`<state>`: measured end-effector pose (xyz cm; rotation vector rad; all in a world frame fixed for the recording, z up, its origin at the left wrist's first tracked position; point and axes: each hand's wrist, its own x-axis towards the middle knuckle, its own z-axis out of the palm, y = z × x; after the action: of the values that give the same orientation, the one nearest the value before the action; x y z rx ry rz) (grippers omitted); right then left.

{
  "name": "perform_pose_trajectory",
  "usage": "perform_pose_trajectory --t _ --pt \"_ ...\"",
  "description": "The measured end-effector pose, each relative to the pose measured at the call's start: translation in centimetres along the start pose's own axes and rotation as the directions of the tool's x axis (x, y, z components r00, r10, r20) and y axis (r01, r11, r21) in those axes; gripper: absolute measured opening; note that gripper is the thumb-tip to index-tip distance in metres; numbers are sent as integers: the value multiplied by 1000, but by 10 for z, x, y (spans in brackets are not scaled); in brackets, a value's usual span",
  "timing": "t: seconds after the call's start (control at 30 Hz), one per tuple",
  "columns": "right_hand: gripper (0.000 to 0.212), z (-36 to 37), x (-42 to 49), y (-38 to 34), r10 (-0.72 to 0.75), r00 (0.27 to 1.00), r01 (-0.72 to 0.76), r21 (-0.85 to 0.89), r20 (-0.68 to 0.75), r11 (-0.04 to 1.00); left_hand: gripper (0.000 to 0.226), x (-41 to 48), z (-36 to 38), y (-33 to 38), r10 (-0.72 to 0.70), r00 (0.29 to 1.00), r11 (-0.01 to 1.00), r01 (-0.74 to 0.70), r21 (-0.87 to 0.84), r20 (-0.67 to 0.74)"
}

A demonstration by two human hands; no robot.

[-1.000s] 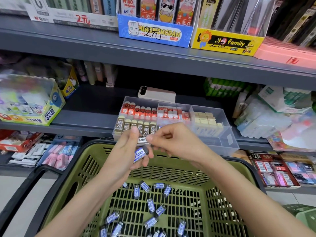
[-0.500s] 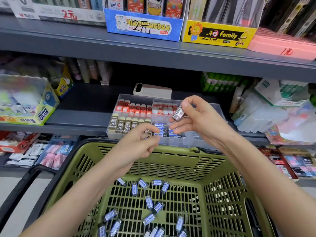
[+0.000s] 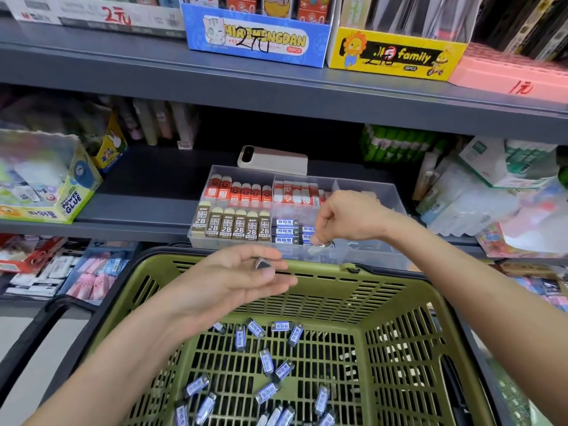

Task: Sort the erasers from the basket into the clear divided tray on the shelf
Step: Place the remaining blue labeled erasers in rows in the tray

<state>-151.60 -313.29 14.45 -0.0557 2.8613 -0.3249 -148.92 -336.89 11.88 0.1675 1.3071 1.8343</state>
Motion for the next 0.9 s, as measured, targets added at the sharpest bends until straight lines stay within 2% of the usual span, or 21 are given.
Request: perform_pose_trajectory --t 0.13,0.23,0.37,0.47,0.53,0.6,0.63,0.7,0.73,0.8,0.9 --pt "15 14 -1 -2 -81 996 81 -33 -24 996 50 1 -1 -3 29 999 992 -27 120 -16" --pt "15 17 -2 2 -114 993 113 -34 -29 993 47 2 -1 -6 66 997 971 -53 234 -50" --pt "37 19 -2 6 -102 995 102 -4 17 995 34 5 1 -12 219 970 898 -157 412 -109" --pt "44 17 -5 4 -75 996 75 0 57 997 25 8 1 -16 305 943 864 -213 457 -136" --pt "40 14 -10 2 -70 997 70 10 -13 997 16 10 1 -17 337 932 848 -240 472 -133" --pt "38 11 -18 -3 -95 984 110 99 -152 989 6 11 1 -17 348 929 848 -255 465 -125" --pt "33 9 -24 -8 -109 976 151 225 -187 963 7 12 1 -16 351 928 846 -259 465 -121" --pt "9 6 -40 -21 -184 967 248 506 -174 826 9 13 3 -15 358 928 837 -269 477 -106" --pt "8 5 -45 -27 -224 959 282 555 -172 783 12 14 4 -13 361 928 834 -275 479 -96" --pt "18 6 -51 -32 -266 942 335 534 -205 776 16 16 9 -10 368 927 830 -290 476 -78" --pt "19 1 -48 -27 -208 932 328 449 -296 831 22 20 15 -3 409 907 812 -311 494 -101"
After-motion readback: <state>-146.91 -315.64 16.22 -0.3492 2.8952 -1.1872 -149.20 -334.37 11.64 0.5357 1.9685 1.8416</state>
